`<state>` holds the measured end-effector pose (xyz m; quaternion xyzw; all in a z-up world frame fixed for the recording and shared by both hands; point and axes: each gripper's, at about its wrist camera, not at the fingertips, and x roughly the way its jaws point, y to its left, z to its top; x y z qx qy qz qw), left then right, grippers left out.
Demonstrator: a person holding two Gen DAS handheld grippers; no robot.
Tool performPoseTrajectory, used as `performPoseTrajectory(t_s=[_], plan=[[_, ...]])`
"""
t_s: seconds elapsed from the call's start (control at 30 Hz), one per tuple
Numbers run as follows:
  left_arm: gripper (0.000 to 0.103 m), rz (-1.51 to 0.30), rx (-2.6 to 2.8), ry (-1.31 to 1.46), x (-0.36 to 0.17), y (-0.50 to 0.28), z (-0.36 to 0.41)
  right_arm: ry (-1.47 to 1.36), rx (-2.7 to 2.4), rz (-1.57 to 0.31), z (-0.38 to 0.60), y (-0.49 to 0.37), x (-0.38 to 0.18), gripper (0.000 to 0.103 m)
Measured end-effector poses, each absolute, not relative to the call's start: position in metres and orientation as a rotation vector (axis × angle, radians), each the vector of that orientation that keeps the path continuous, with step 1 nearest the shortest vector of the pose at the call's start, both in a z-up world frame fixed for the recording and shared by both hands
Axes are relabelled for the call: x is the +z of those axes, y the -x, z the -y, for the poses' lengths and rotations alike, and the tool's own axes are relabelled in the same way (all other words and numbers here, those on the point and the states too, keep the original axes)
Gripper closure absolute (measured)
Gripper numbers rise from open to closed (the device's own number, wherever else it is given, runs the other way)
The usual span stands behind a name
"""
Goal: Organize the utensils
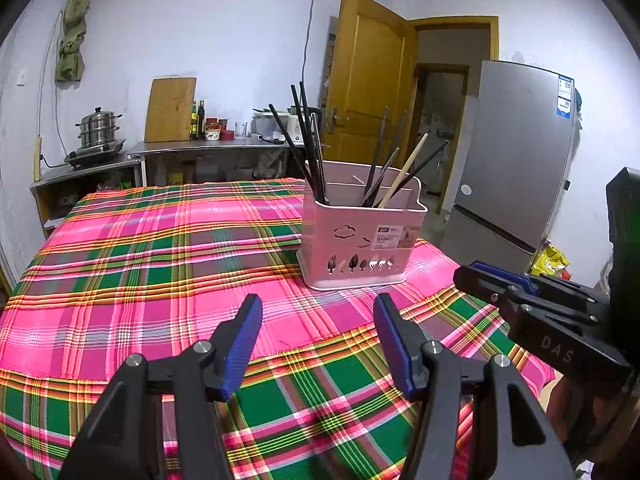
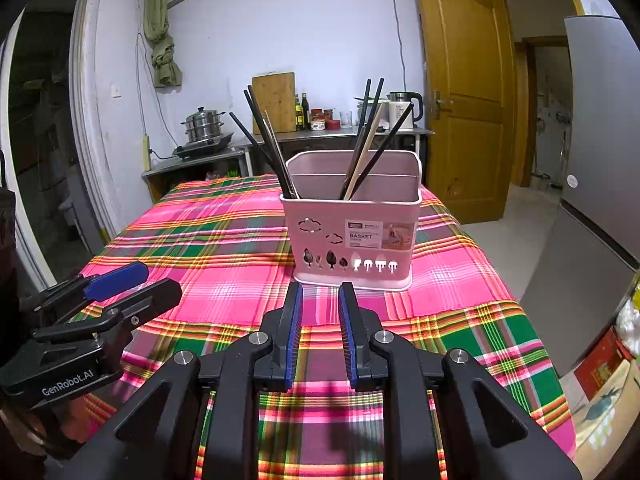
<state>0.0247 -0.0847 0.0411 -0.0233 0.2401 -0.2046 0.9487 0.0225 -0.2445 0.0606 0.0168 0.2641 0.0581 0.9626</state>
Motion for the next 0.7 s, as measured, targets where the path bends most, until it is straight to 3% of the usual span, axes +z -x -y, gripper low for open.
performPoseTrajectory(t_s=[0.7], plan=[[0.043, -0.508, -0.420, 0.022, 0.0346, -0.0252, 0.0910, -0.033, 0.115, -0.539, 0.2436, -0.0205, 0.0578, 0.084]])
